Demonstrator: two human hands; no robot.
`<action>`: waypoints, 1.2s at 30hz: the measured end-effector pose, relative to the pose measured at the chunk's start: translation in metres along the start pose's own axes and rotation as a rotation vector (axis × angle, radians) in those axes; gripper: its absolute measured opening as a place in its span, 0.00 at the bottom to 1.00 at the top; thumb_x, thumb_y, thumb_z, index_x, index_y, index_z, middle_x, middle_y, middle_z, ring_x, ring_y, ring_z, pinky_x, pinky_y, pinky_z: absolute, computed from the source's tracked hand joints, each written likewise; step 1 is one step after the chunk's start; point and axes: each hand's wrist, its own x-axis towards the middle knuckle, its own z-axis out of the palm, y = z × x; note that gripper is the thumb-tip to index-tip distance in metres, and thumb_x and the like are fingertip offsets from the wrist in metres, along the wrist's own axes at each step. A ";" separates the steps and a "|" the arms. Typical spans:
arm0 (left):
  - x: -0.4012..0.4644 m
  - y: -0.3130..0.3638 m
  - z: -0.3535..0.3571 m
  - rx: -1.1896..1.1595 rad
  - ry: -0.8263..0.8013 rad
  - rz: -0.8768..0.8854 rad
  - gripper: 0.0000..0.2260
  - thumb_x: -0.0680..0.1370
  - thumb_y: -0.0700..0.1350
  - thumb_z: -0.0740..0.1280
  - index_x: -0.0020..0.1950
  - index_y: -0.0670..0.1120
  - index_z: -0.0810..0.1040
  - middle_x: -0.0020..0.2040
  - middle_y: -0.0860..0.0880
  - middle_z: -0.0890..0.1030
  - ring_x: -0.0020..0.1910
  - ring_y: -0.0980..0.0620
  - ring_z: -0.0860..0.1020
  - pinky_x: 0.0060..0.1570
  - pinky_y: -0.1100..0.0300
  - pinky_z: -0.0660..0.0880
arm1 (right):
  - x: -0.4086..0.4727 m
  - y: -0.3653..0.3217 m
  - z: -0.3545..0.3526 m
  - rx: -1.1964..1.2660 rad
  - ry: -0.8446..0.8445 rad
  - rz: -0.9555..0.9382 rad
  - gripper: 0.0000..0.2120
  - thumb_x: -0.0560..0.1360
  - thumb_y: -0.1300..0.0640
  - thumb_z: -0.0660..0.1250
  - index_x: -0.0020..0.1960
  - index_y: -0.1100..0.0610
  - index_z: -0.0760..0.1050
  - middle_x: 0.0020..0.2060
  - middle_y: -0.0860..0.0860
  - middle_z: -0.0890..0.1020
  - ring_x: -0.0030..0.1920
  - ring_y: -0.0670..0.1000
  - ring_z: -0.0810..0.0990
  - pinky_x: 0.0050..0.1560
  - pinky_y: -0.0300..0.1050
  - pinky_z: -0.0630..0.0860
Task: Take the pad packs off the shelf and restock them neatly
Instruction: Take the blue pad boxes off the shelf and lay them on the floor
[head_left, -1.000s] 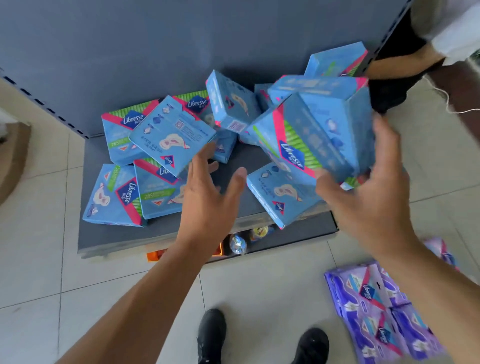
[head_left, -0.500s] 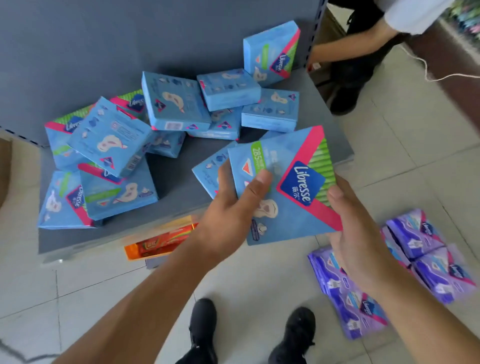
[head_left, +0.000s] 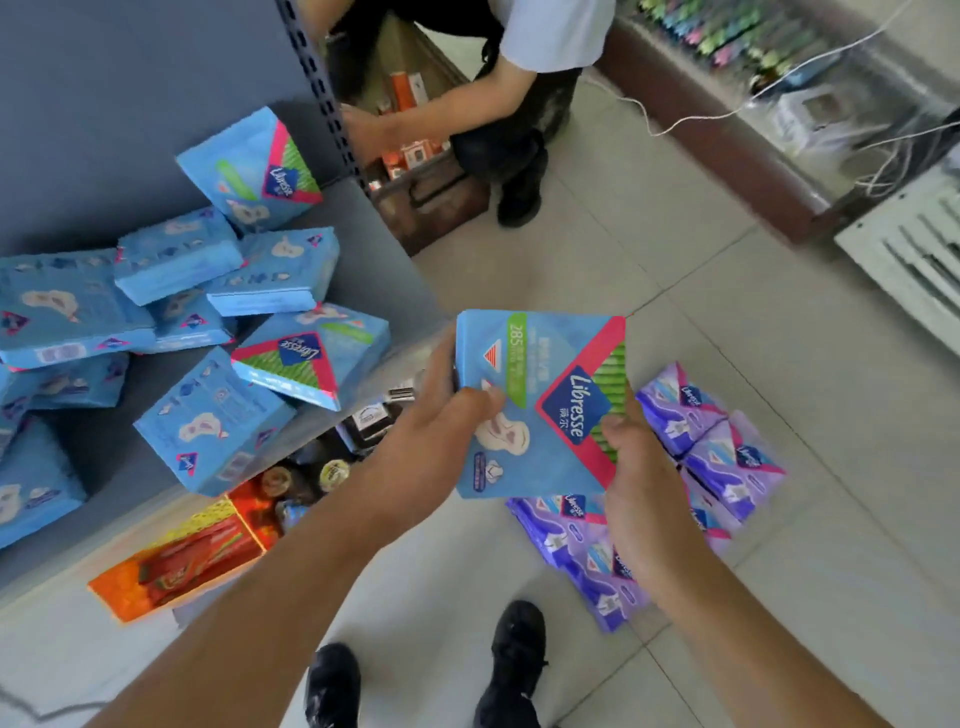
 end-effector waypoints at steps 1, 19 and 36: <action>0.006 -0.002 0.015 0.014 -0.005 -0.002 0.16 0.80 0.44 0.64 0.67 0.51 0.69 0.55 0.49 0.83 0.52 0.49 0.83 0.46 0.55 0.81 | -0.004 0.001 -0.013 0.018 0.026 0.008 0.17 0.77 0.51 0.58 0.64 0.51 0.73 0.46 0.45 0.85 0.44 0.43 0.83 0.43 0.39 0.77; 0.061 -0.118 0.117 0.059 -0.332 -0.401 0.20 0.73 0.57 0.69 0.64 0.59 0.72 0.56 0.56 0.82 0.57 0.55 0.81 0.55 0.54 0.75 | -0.044 0.092 -0.134 0.351 0.549 0.123 0.21 0.71 0.54 0.63 0.64 0.44 0.69 0.51 0.46 0.84 0.46 0.46 0.85 0.35 0.39 0.78; 0.065 -0.143 0.223 0.329 -0.759 -0.217 0.24 0.78 0.52 0.66 0.72 0.60 0.62 0.65 0.52 0.76 0.64 0.52 0.77 0.53 0.54 0.80 | -0.080 0.104 -0.207 0.523 0.649 0.030 0.22 0.71 0.49 0.68 0.64 0.46 0.71 0.54 0.48 0.84 0.52 0.51 0.84 0.45 0.42 0.80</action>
